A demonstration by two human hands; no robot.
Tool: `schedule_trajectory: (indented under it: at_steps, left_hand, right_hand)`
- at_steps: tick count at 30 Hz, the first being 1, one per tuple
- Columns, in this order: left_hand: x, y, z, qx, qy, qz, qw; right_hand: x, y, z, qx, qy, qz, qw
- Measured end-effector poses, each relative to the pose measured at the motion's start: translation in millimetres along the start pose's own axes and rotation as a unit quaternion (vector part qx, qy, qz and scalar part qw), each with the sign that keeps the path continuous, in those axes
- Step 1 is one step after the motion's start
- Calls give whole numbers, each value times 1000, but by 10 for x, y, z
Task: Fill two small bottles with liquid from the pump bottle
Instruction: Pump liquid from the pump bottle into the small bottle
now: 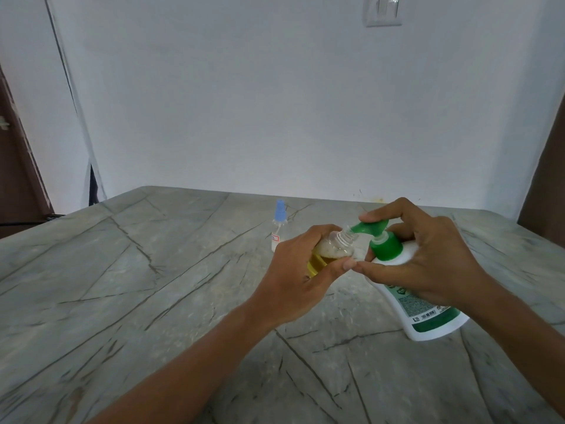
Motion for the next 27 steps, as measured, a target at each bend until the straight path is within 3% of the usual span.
schedule_trajectory:
  at_steps: [27]
  left_hand:
    - [-4,-3,-8,-8,-26,-19,999]
  right_hand:
    - [5,-13,-5,-5,12,14,1000]
Point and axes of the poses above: each hand's wrist, its own z-axis towards the middle knuckle, its own y-axis out of the palm, x = y × z, the point moved 4 cm from there along z, towards the middle knuckle, and after that the axes turned 11 degrees about y, right-handed, at the moved point
